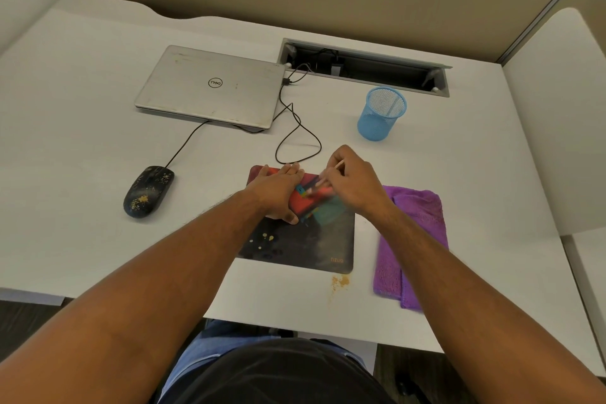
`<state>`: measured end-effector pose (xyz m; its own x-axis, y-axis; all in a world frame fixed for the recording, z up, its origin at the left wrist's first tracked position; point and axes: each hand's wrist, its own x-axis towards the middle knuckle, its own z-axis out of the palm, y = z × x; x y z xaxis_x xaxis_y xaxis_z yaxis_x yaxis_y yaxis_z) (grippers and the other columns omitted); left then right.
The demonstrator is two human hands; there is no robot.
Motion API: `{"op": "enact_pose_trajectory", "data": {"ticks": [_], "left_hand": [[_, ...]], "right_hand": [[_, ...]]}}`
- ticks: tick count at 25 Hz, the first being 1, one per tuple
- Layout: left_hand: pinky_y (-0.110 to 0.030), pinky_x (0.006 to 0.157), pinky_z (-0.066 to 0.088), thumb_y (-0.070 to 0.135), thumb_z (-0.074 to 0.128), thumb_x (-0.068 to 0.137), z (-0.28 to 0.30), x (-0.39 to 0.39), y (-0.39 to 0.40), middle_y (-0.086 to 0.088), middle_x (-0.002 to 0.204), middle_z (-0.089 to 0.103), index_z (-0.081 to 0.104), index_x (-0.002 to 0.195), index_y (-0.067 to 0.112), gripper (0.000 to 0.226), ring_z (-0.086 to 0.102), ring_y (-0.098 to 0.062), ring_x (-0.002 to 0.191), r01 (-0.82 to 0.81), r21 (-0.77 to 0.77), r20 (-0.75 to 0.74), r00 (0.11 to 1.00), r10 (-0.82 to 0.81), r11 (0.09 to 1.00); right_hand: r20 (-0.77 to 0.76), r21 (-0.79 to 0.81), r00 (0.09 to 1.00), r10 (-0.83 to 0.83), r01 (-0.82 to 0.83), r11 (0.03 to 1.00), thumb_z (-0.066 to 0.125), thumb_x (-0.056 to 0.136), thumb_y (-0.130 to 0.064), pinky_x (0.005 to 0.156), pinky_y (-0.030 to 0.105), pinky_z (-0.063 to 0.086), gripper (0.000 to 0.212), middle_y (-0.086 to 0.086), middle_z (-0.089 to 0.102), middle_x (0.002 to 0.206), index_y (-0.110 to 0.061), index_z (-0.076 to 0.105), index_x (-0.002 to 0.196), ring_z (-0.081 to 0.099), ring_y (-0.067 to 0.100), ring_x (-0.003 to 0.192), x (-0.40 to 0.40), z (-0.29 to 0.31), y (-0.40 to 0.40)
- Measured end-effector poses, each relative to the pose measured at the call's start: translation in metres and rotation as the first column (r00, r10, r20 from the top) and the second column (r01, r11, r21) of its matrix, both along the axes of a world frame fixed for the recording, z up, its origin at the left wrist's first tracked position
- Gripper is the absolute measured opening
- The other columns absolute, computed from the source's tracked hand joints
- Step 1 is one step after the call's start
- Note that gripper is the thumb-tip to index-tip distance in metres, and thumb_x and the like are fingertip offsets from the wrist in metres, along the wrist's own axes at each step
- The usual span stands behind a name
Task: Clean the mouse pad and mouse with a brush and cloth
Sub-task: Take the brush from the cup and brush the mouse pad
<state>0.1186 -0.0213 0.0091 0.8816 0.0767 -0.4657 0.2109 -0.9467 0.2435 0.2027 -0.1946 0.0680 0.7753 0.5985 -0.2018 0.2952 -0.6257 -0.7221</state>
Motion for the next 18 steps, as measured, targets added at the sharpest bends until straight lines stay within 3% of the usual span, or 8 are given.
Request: {"op": "enact_pose_trajectory", "data": {"ticks": [4,9,13,15,18], "left_hand": [[-0.051,0.122,0.004,0.052,0.081,0.073,0.003,-0.001,-0.002,0.000,0.167,0.006,0.007,0.159,0.023,0.117,0.008,-0.021,0.152,-0.005,0.006,0.001,1.000,0.005,1.000],[-0.051,0.122,0.003,0.051,0.081,0.072,0.009,-0.003,-0.003,0.000,0.166,0.009,0.011,0.158,0.024,0.114,0.010,-0.022,0.152,-0.007,-0.002,0.017,1.000,0.008,1.000],[-0.050,0.121,0.006,0.050,0.082,0.072,0.010,-0.003,-0.004,0.000,0.166,0.012,0.012,0.157,0.025,0.113,0.015,-0.024,0.150,-0.030,-0.010,0.021,0.999,0.030,1.000],[-0.049,0.120,0.006,0.050,0.082,0.072,0.010,-0.003,-0.004,0.000,0.166,0.012,0.012,0.157,0.025,0.113,0.015,-0.024,0.150,-0.035,-0.013,0.018,0.999,0.036,0.999],[-0.050,0.121,0.004,0.051,0.082,0.072,0.010,-0.003,-0.005,0.000,0.165,0.013,0.013,0.157,0.025,0.113,0.016,-0.024,0.150,-0.025,-0.002,0.024,0.999,0.025,1.000]], "right_hand": [[-0.016,-0.134,0.990,0.141,-0.142,0.981,0.053,0.096,-0.021,0.065,0.028,0.047,0.012,-0.001,0.067,0.093,-0.031,0.051,0.090,0.064,0.019,0.088,0.002,0.006,0.001],[-0.008,-0.002,0.992,0.123,-0.123,0.992,0.051,0.099,-0.022,0.068,0.030,0.052,0.007,-0.002,0.070,0.101,-0.029,0.054,0.099,0.065,0.015,0.090,0.001,0.007,0.007],[-0.029,-0.155,0.978,0.204,-0.206,0.966,0.050,0.101,-0.023,0.060,0.023,0.040,0.007,-0.004,0.063,0.092,-0.030,0.049,0.103,0.059,0.013,0.082,0.001,0.002,0.003],[0.021,-0.140,0.980,0.198,-0.193,0.971,0.053,0.097,-0.023,0.059,0.027,0.043,0.009,-0.004,0.065,0.089,-0.031,0.049,0.099,0.060,0.014,0.080,0.009,0.010,0.004],[0.055,-0.040,0.982,0.181,-0.179,0.983,0.051,0.099,-0.021,0.068,0.032,0.052,0.008,-0.003,0.069,0.100,-0.028,0.051,0.102,0.064,0.014,0.087,0.007,0.013,0.006]]}}
